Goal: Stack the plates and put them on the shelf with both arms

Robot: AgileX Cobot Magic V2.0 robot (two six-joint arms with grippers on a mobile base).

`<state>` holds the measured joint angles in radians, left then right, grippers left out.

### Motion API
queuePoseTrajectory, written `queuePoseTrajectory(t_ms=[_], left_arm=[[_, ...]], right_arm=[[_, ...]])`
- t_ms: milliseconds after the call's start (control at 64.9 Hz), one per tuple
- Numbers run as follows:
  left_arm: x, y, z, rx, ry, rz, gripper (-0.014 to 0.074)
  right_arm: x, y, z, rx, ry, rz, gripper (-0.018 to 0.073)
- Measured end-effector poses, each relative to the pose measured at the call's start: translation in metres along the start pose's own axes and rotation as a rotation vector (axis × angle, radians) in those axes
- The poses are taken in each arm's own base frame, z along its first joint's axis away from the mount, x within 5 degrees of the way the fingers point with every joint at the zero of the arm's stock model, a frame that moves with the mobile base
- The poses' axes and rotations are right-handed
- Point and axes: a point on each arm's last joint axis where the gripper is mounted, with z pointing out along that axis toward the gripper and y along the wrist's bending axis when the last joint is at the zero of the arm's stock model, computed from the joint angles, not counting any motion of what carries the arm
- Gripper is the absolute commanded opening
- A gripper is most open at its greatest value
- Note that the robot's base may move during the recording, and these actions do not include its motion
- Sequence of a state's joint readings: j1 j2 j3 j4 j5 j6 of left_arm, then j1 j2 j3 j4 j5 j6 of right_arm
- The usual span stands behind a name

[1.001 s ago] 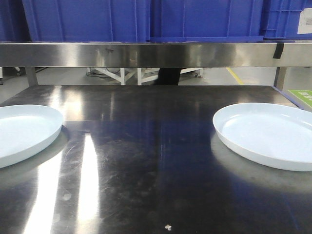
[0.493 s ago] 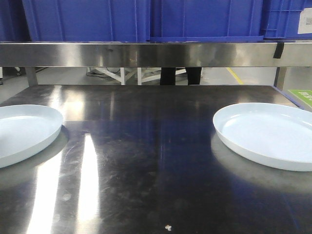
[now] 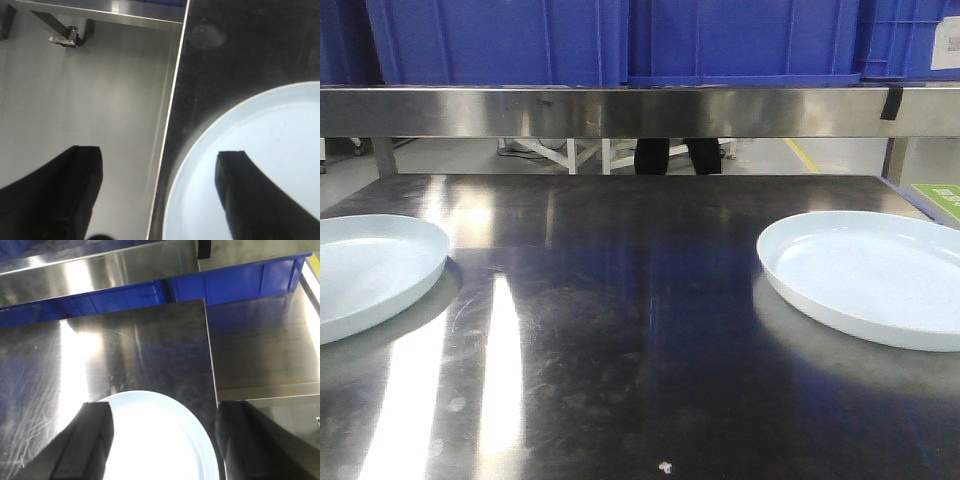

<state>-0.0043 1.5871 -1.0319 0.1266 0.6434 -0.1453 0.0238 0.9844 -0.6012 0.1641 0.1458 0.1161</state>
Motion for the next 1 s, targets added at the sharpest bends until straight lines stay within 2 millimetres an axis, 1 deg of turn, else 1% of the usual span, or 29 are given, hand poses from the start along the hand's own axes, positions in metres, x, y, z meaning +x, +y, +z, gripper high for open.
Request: queuePoseTrajectory(t_ms=[293,416,570,631,693,739,786,816,832,847,878,1001], left_arm=[[0.003,-0.002,0.025,0.001,0.063,0.003,0.0529],[0.004,-0.003,0.032,0.0,0.079,0.004,0.0529],[0.003,-0.003,0.033,0.001,0.076,0.003,0.0525],[0.003,-0.003,0.034,0.001,0.075,0.003,0.0485],[0.002,-0.003,0.033,0.001,0.074,0.003,0.0388],[0.002,-0.003,0.034,0.004,0.076,-0.001,0.0292],[0.002,-0.003,0.034,0.006,0.074,-0.005,0.0135],[0.002,-0.003,0.035,0.007,0.074,-0.005,0.0064],[0.002,-0.003,0.035,0.007,0.074,-0.005,0.0072],[0.002,-0.004,0.034,0.008,0.072,-0.007,0.0099],[0.001,-0.004,0.034,0.007,0.073,-0.007,0.0114],[-0.001,-0.003,0.033,0.006,0.079,-0.009,0.0095]], right_arm=[[0.001,0.0,0.0,0.002,0.015,0.0,0.0546],[0.001,0.0,0.0,0.002,0.017,0.0,0.0546],[0.001,0.0,0.0,0.002,0.017,0.0,0.0546],[0.001,0.0,0.0,0.002,0.017,0.0,0.0546],[0.001,0.0,0.0,0.002,0.017,0.0,0.0546],[0.001,0.0,0.0,0.002,0.017,0.0,0.0546],[0.001,0.0,0.0,0.002,0.017,0.0,0.0546],[0.001,0.0,0.0,0.002,0.017,0.0,0.0546],[0.001,0.0,0.0,0.002,0.017,0.0,0.0546],[0.001,0.0,0.0,0.002,0.017,0.0,0.0546],[0.001,0.0,0.0,0.002,0.017,0.0,0.0546],[0.001,0.0,0.0,0.002,0.018,0.0,0.0546]])
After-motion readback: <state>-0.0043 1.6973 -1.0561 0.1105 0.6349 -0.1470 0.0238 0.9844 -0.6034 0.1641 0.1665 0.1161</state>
